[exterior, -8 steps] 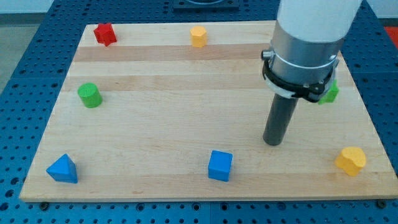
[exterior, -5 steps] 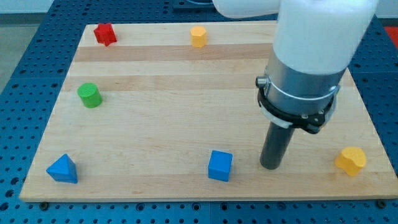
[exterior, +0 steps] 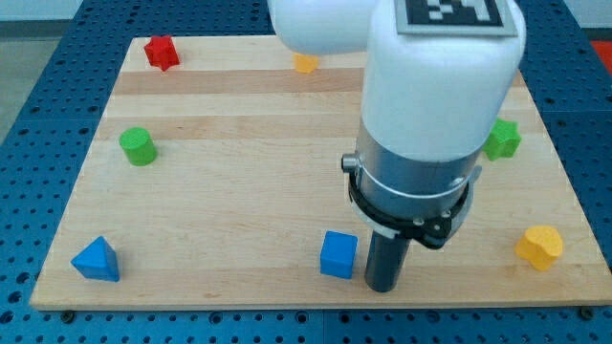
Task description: Push blue cube towards center of the board
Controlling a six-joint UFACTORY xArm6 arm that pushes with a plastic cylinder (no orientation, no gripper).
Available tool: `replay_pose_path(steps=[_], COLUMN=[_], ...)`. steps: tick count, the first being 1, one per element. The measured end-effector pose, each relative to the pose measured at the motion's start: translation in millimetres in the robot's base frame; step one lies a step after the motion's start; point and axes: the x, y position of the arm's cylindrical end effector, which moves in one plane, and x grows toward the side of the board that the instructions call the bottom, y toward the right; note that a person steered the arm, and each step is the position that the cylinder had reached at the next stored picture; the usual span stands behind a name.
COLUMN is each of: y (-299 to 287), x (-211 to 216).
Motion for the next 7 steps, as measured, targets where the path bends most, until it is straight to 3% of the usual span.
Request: replay_pose_path(steps=[4, 7], y=[-44.3, -44.3], x=[9.0, -38.7])
